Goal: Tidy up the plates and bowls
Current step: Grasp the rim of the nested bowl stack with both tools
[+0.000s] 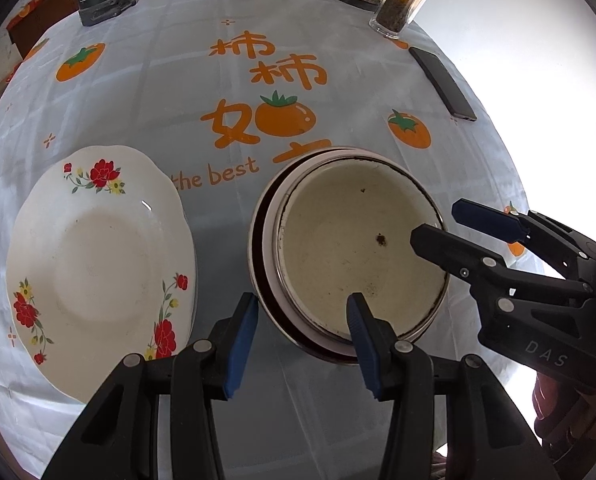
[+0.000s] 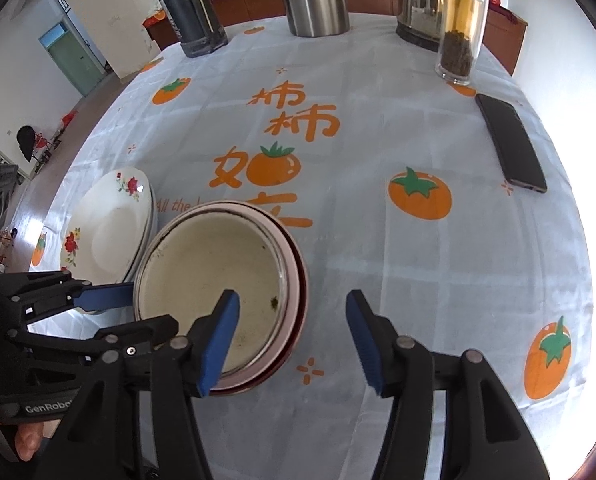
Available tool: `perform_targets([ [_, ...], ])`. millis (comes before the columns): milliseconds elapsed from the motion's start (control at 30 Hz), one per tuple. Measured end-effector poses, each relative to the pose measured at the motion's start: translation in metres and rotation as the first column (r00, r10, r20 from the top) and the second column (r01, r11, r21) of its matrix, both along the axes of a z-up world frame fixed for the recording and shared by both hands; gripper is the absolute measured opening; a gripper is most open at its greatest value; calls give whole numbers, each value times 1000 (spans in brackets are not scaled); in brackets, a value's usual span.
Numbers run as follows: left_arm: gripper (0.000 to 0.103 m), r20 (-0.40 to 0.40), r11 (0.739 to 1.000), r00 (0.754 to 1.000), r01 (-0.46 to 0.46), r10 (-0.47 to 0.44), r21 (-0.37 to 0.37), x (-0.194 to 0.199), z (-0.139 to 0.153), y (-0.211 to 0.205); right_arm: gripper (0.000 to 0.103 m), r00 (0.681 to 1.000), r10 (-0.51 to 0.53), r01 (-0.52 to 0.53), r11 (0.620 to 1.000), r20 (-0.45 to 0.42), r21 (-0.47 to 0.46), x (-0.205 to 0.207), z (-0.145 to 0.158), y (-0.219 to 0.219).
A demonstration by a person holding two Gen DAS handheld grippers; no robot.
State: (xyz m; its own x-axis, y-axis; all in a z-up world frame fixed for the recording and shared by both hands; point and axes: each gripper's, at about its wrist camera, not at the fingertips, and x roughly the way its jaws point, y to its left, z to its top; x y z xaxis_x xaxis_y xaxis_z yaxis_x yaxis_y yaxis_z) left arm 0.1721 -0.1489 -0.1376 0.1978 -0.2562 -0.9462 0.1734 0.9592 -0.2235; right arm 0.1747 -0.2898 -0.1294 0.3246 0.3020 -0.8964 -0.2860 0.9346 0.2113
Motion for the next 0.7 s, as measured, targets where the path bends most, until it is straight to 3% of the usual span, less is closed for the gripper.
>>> perform_targets([
  [100, 49, -5, 1000, 1000, -9, 9, -2, 2, -3, 1, 43, 1000, 10, -10, 1000, -16, 1, 4, -4, 3],
  [133, 49, -4, 1000, 1000, -9, 9, -2, 3, -4, 1, 32, 1000, 15, -15, 1000, -22, 3, 4, -5, 4],
  [233, 48, -4, 1000, 1000, -11, 11, 2, 5, -7, 0, 24, 999, 25, -26, 1000, -25, -15, 4, -10, 5],
  [367, 42, -2, 1000, 1000, -17, 17, 18, 6, -7, 1, 22, 999, 21, -22, 1000, -28, -11, 5, -11, 3],
  [700, 39, 2, 1000, 1000, 8, -8, 20, 0, 5, -3, 19, 999, 21, -22, 999, -32, -40, 4, -4, 0],
])
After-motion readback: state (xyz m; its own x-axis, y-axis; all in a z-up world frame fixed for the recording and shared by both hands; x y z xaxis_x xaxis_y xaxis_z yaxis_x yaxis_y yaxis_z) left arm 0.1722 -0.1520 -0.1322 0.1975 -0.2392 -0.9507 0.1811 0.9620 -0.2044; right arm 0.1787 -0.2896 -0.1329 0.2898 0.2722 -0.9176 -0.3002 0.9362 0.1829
